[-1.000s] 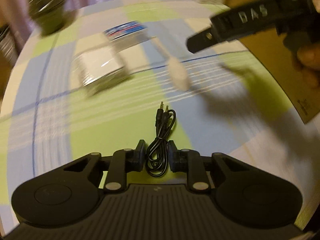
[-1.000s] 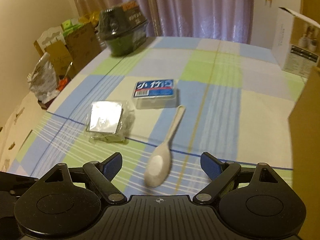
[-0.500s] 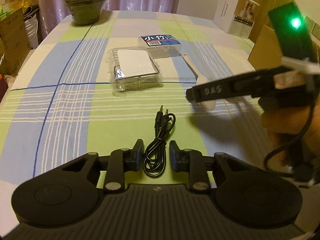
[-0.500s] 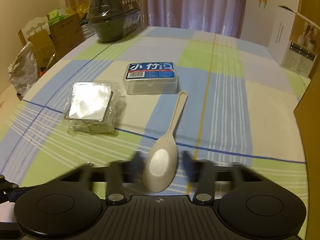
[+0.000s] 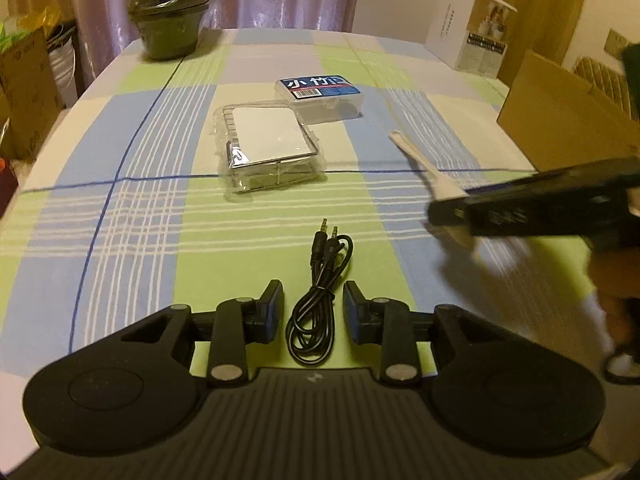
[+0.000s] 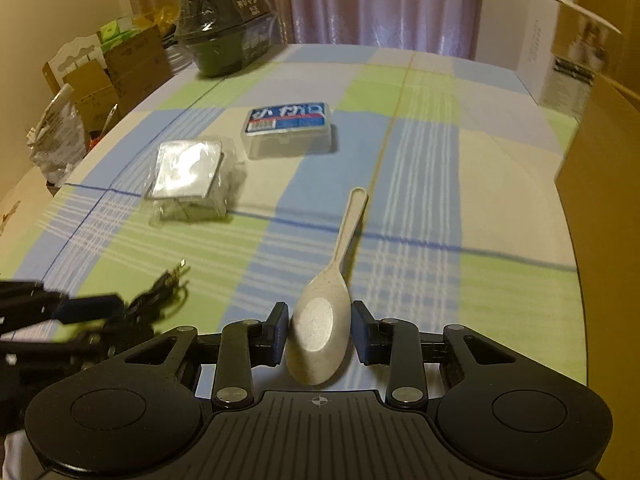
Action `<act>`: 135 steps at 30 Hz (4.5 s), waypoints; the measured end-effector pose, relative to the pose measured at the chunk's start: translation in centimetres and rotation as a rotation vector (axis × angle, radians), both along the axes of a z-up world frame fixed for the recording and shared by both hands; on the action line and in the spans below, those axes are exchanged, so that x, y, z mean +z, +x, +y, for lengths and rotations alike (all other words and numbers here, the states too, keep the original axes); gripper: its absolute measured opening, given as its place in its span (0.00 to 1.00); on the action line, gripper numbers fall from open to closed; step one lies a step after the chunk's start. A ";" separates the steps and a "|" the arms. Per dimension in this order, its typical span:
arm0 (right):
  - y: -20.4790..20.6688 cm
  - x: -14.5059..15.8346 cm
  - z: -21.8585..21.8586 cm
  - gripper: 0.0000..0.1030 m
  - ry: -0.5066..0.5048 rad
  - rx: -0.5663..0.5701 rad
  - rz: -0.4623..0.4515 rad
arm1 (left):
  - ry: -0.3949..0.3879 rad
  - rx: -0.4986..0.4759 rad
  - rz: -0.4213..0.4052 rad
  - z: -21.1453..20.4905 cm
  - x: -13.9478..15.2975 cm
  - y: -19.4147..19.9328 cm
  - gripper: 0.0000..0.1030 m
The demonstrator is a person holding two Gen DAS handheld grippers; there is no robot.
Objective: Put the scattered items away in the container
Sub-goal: 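Lift the cable and spoon and carry them over the cardboard box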
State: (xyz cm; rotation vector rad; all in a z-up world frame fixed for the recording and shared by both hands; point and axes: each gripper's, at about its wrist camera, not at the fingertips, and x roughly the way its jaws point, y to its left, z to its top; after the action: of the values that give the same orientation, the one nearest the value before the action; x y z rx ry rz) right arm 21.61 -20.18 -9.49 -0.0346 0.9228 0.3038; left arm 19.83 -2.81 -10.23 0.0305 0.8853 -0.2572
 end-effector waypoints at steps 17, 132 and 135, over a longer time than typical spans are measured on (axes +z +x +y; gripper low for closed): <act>-7.3 1.6 -2.6 0.35 0.006 -0.008 0.045 | 0.077 -0.090 0.072 -3.0 1.9 -4.2 0.16; -15.9 4.9 -4.8 0.34 -0.067 -0.066 -0.105 | 0.051 -0.106 0.135 -6.3 6.4 -8.5 0.10; -16.5 6.1 -4.9 0.34 -0.060 -0.070 -0.123 | 0.047 -0.104 0.124 -6.2 7.3 -8.9 0.10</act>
State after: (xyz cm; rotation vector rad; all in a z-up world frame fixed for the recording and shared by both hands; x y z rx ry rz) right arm 5.14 -25.08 -3.41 -0.0757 0.8089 0.2068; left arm 10.88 -9.03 -2.98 0.1050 1.0148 -0.3377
